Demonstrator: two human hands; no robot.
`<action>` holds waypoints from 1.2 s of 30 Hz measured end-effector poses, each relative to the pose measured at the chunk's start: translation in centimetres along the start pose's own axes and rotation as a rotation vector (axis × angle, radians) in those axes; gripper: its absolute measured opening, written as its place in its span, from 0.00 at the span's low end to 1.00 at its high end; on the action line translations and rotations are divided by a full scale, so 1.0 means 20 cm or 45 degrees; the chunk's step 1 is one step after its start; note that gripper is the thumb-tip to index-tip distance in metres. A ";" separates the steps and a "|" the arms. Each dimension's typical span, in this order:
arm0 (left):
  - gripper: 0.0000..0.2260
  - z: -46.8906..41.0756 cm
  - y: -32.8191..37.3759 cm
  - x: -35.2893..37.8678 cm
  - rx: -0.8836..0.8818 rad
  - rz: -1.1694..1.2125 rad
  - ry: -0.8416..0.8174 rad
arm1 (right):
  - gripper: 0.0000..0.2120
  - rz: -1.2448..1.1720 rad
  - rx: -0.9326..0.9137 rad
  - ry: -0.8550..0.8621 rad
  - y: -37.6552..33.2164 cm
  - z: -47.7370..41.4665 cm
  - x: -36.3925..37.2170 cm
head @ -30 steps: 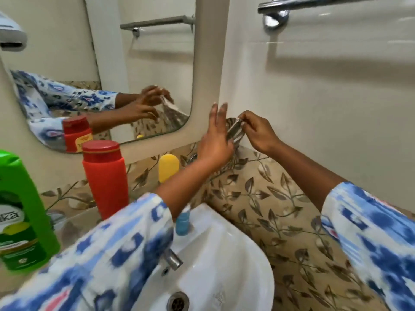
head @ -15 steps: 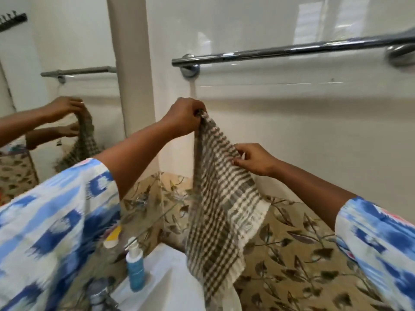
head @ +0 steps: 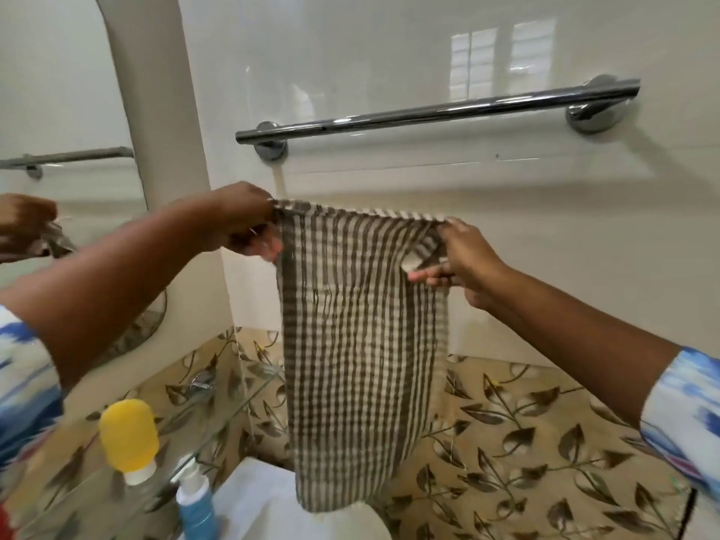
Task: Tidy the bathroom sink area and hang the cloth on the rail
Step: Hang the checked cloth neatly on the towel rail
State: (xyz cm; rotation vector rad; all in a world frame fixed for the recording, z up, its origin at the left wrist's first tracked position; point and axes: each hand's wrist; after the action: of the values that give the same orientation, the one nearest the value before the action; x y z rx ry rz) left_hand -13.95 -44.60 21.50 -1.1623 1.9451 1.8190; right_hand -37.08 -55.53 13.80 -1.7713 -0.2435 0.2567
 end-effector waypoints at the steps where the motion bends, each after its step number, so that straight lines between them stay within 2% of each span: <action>1: 0.14 0.01 0.02 0.00 -0.070 0.395 -0.128 | 0.12 -0.126 -0.066 0.037 -0.04 0.02 0.02; 3: 0.19 0.02 0.06 0.00 -0.015 0.888 -0.238 | 0.11 -0.355 -0.224 0.109 -0.11 0.05 0.04; 5: 0.19 0.00 0.11 0.02 0.214 1.020 -0.149 | 0.12 -0.474 -0.438 0.182 -0.20 0.06 0.05; 8: 0.08 -0.03 0.20 0.04 0.589 0.888 0.119 | 0.10 -0.547 -0.752 0.312 -0.35 0.03 0.05; 10: 0.05 -0.06 0.27 0.04 0.812 0.818 0.259 | 0.07 -0.431 -1.055 0.506 -0.44 -0.02 0.04; 12: 0.10 -0.09 0.33 0.03 1.003 0.744 0.358 | 0.08 -0.204 -1.362 0.633 -0.52 -0.07 0.03; 15: 0.18 -0.13 0.40 0.01 1.098 0.624 0.375 | 0.10 0.029 -1.533 0.765 -0.63 -0.14 0.02; 18: 0.23 -0.19 0.47 0.01 1.055 0.530 0.341 | 0.17 0.323 -1.591 0.826 -0.70 -0.23 -0.02; 20: 0.20 -0.24 0.49 0.03 1.012 0.433 0.264 | 0.20 0.576 -1.560 0.762 -0.72 -0.29 -0.05; 22: 0.15 -0.31 0.47 0.05 0.947 0.319 0.170 | 0.18 0.779 -1.481 0.686 -0.73 -0.34 -0.07; 24: 0.17 -0.39 0.42 0.06 0.809 0.144 0.136 | 0.15 1.006 -1.344 0.581 -0.74 -0.37 -0.08; 26: 0.22 -0.45 0.37 0.06 0.724 0.017 0.224 | 0.15 1.325 -1.054 0.412 -0.76 -0.39 -0.09; 28: 0.24 -0.48 0.33 0.05 0.774 0.058 0.338 | 0.22 1.589 -0.762 0.231 -0.78 -0.39 -0.09; 30: 0.32 -0.49 0.31 0.05 0.820 0.038 0.497 | 0.26 1.626 -0.558 0.112 -0.80 -0.38 -0.08; 31: 0.37 -0.48 0.30 0.05 0.812 -0.031 0.659 | 0.25 1.548 -0.508 0.080 -0.80 -0.38 -0.08; 33: 0.40 -0.47 0.26 0.06 0.767 -0.129 0.998 | 0.21 1.332 -0.671 0.155 -0.80 -0.38 -0.08; 34: 0.36 -0.47 0.24 0.06 0.785 -0.134 1.074 | 0.19 1.210 -0.838 0.277 -0.79 -0.38 -0.08; 36: 0.21 -0.46 0.19 0.05 0.895 -0.175 1.087 | 0.14 1.052 -1.131 0.496 -0.76 -0.34 -0.07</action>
State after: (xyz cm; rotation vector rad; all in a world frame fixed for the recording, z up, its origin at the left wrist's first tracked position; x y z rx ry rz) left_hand -14.10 -53.84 25.41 -1.8585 2.4868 0.4303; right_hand -36.74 -59.06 30.13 -2.6846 0.7979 0.4142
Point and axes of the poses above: each hand's wrist, its own z-axis away from the middle knuckle, its own x-axis out of the palm, y = z × x, and after that the axes turned 5 degrees about x, right-handed
